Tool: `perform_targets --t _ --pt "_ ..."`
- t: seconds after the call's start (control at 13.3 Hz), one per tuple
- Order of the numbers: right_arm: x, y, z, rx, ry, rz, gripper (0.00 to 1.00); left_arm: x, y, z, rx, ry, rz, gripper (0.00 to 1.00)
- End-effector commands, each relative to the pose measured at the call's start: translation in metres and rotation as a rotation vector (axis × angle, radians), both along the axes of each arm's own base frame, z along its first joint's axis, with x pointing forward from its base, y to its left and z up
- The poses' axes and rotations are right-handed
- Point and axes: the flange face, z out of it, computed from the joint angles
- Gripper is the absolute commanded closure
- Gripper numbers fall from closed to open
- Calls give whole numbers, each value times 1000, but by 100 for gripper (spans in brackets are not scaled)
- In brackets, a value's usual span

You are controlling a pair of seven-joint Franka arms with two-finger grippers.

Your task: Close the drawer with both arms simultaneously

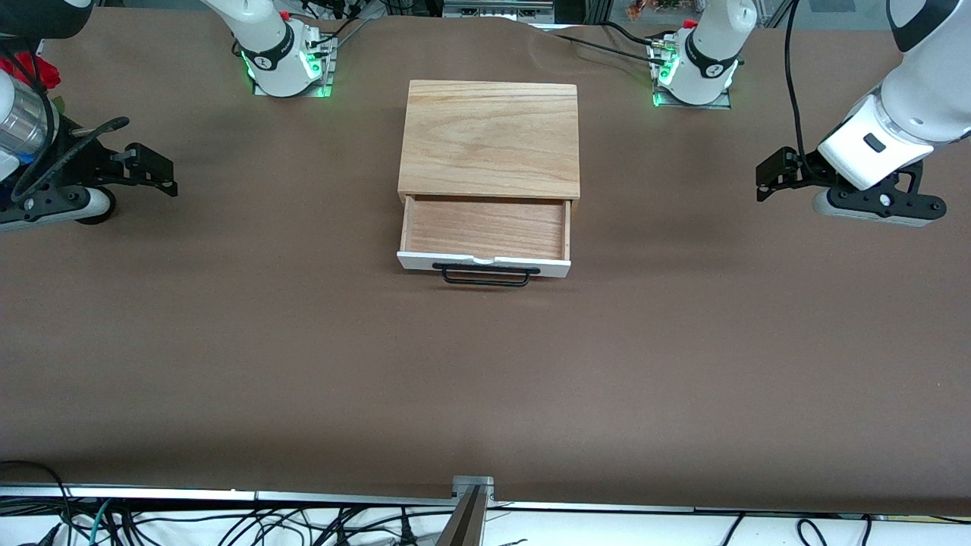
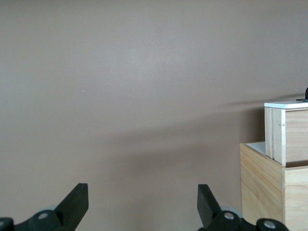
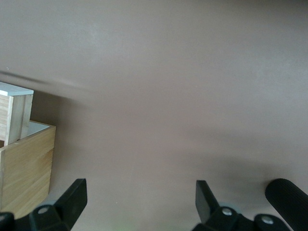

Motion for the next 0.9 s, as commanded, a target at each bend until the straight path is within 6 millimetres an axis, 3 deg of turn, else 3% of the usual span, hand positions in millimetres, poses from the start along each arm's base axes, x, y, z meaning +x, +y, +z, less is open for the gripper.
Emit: perform_targets --t 0.0,0.82 --pt "-6 0 4 1 6 -11 0 -3 1 4 22 -3 -6 0" --pt "-7 4 5 -2 5 -26 0 -3 -1 4 23 -3 -4 0"
